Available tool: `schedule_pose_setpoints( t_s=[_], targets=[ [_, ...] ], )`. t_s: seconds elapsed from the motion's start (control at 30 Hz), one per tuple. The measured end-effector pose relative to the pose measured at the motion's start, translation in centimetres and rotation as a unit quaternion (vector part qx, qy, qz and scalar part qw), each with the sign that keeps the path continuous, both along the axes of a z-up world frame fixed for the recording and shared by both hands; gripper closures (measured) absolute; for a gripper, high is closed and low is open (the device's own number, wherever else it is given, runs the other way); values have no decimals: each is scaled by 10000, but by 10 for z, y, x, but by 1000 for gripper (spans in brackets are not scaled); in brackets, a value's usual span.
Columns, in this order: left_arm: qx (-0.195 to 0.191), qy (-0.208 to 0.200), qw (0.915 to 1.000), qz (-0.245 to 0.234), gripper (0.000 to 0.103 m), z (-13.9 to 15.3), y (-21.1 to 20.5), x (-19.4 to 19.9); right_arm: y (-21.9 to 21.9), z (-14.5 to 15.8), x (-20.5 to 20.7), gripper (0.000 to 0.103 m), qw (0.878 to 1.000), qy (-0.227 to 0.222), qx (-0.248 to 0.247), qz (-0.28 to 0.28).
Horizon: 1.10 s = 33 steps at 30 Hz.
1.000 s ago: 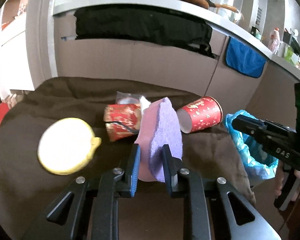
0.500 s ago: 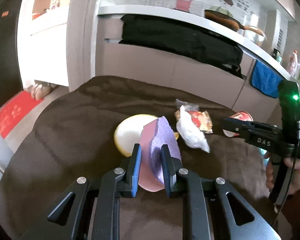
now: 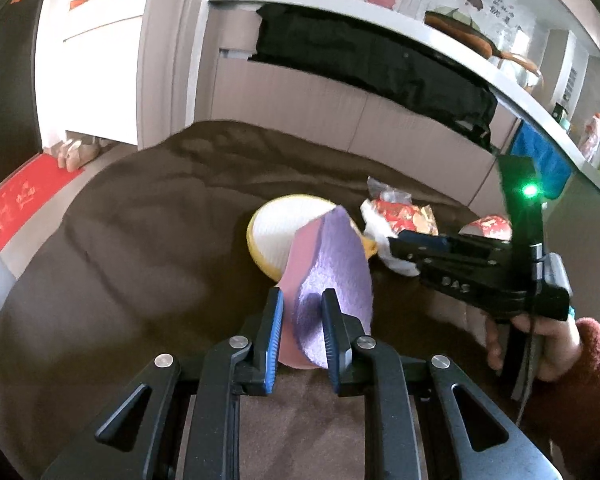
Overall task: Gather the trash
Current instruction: 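Grasp the white tissue with the right gripper while the left gripper holds the purple sponge, then lift the white tissue with the right gripper while the left gripper holds the sponge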
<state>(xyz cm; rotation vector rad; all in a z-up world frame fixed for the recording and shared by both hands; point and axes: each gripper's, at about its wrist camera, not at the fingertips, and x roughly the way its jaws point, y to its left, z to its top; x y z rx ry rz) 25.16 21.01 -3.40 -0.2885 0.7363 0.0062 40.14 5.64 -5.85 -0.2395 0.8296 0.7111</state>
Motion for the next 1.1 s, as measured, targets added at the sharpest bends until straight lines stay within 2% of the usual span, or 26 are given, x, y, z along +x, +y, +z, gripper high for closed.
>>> schedule_pose_setpoints(
  t_s=[0.03,0.1,0.17,0.47,0.8,1.1],
  targets=[
    [14,-9,10000,31,83,-1,0,0,-2,2,-2,78,10000,53,6,33],
    [-19,10,10000,57,83,-2,1,2,-9,6,-7,88,9999,73,11,92],
    [-58,-15,9999,84,83,-3,2,5,-18,10,-12,91,10000,-7,5,80],
    [52,-391,9991,-157,89,21,-28,-6,-81,31,-48,92,9988,-267,212,-339],
    [120,-714,9955,-618,89,53,-91,-18,-142,51,-88,92,9955,-519,433,-661],
    [358,-944,9918,-789,89,81,-122,-27,-176,74,-105,92,9908,-752,810,-785]
  ],
)
